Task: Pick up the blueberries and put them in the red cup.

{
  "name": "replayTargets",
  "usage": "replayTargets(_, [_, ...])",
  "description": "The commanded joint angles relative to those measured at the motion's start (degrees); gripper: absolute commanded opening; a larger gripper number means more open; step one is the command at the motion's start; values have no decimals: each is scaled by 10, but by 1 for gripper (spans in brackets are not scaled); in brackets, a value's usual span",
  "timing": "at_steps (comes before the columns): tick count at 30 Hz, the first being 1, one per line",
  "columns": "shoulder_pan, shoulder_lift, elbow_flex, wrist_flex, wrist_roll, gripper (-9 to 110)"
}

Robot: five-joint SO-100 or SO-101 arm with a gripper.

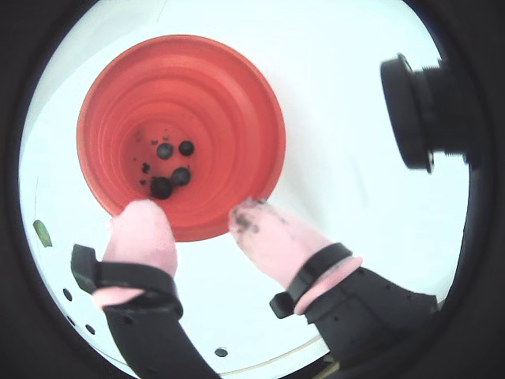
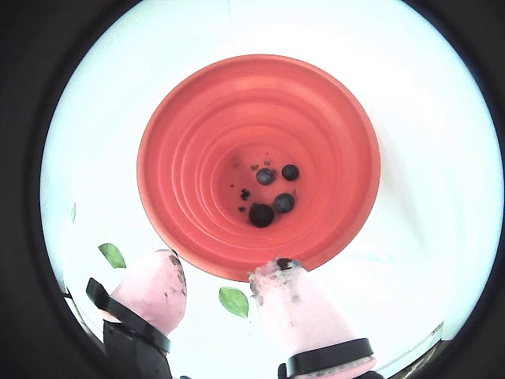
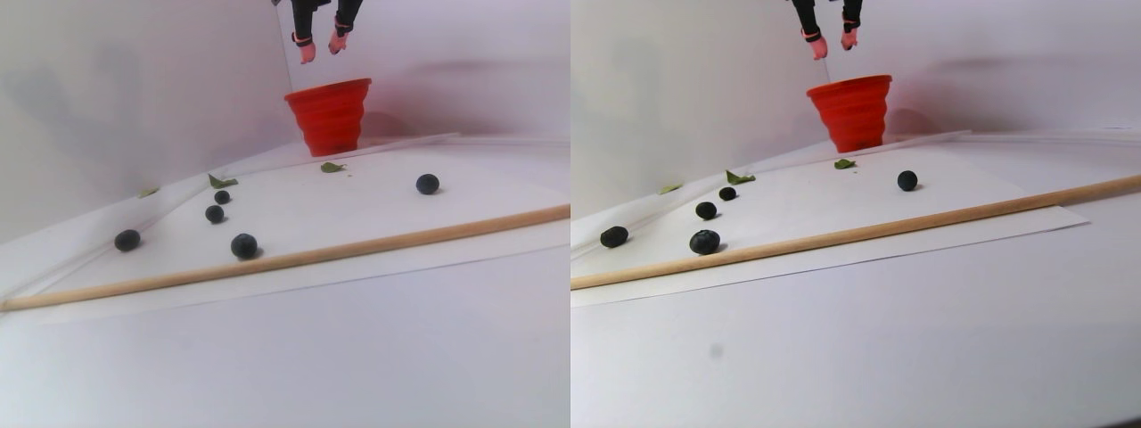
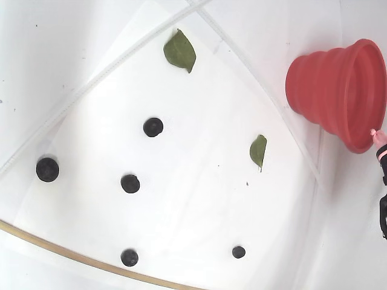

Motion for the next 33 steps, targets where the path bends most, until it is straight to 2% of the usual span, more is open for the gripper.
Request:
replayTargets(1, [11, 82, -5, 20, -7, 16])
replayTargets(33, [82, 145, 74, 196, -50, 16])
